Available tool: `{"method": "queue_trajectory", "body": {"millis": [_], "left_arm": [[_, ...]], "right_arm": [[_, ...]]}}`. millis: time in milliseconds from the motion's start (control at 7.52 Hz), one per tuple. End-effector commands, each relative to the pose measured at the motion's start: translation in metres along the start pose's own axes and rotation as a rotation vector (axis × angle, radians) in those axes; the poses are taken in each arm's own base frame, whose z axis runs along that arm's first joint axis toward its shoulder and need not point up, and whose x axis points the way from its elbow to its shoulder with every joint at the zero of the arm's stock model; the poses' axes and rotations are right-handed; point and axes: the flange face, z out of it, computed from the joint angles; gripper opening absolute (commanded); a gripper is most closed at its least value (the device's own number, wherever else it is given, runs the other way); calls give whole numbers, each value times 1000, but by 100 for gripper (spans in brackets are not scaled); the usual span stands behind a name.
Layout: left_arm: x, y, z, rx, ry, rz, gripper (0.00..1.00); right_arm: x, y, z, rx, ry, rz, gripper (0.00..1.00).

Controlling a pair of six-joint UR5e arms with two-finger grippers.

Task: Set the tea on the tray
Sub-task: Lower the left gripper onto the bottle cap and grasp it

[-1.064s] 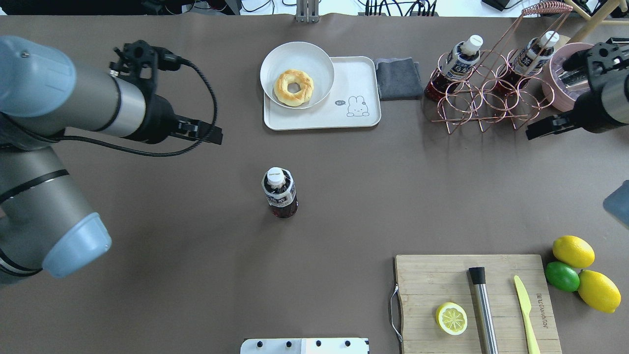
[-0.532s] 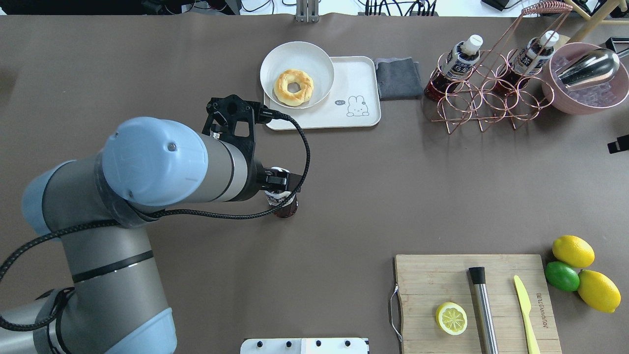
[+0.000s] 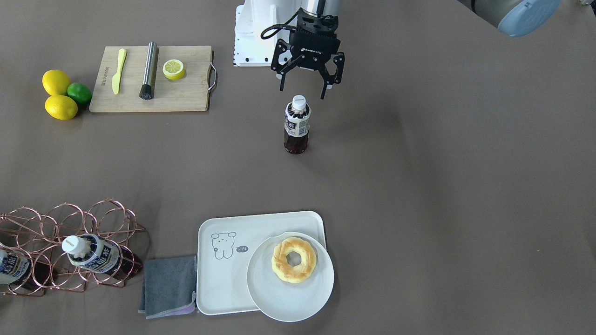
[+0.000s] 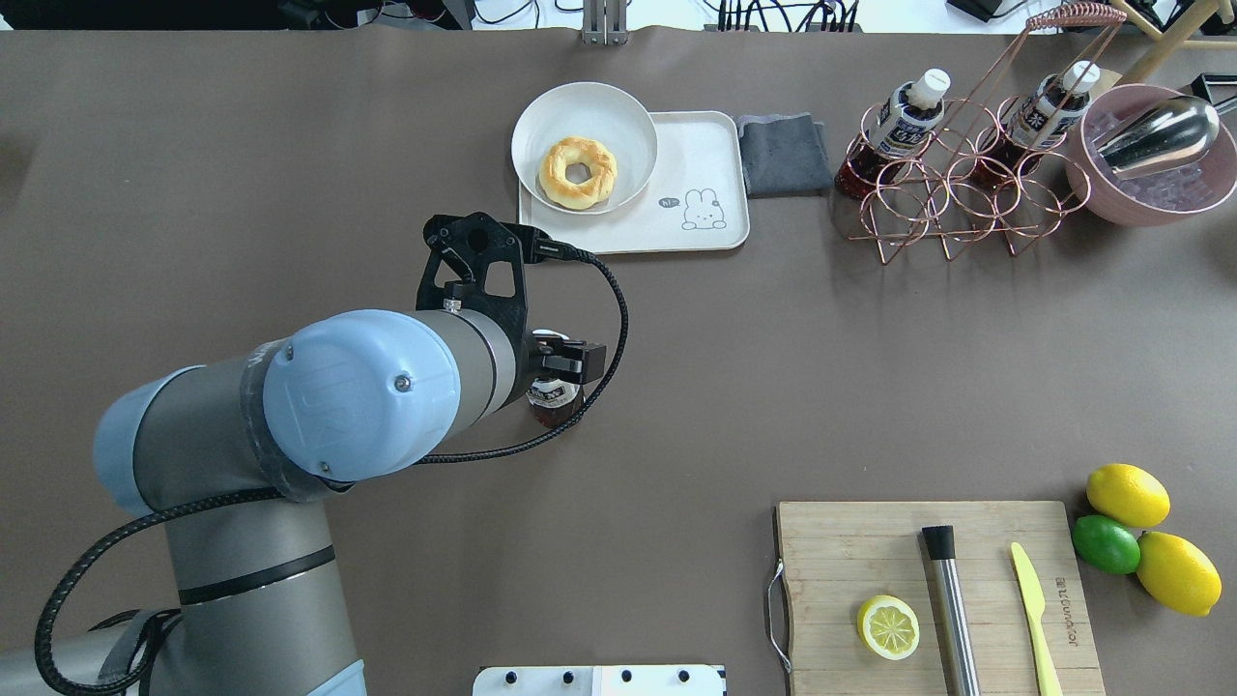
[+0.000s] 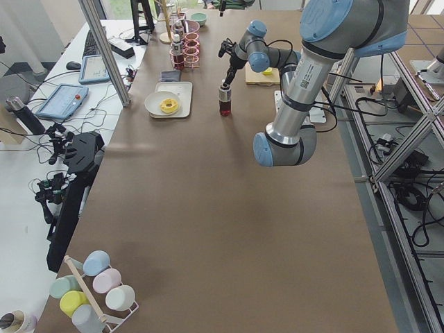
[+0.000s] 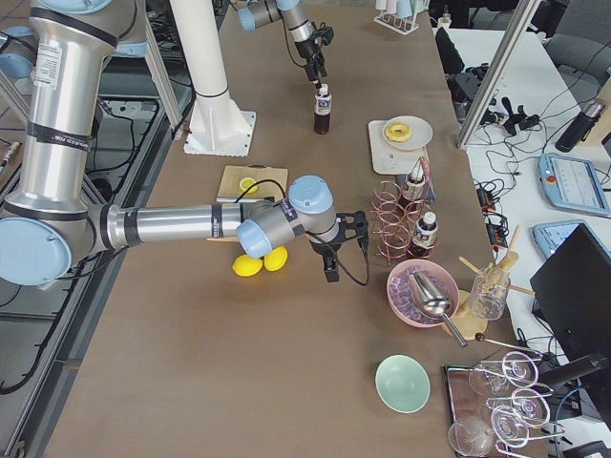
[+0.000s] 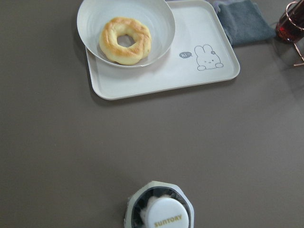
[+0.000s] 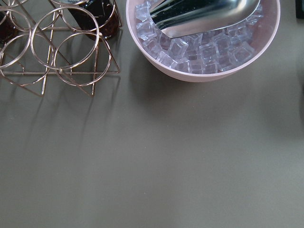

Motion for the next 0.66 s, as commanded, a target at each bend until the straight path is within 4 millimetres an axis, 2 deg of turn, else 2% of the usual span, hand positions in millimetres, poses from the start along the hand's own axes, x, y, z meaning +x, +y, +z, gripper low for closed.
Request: {"method": "queue_trajectory", "body": {"millis": [0, 133, 266, 399, 532], "left_arm": [[6, 9, 15, 44, -38, -36, 94], [9, 15, 22, 32, -47, -33, 93], [9, 16, 23, 49, -55, -32, 90], [19, 26, 22, 66, -51, -17, 84], [23, 25, 18, 69, -43, -18, 80]], "right_arm": [[0, 0, -1, 2, -1, -1, 100], [1, 0, -1, 2, -2, 1, 100], [0, -1, -1, 3, -2, 0, 100], [-1, -2, -2, 4, -4, -2, 100], [-1, -2, -2, 4, -4, -2, 100]]}}
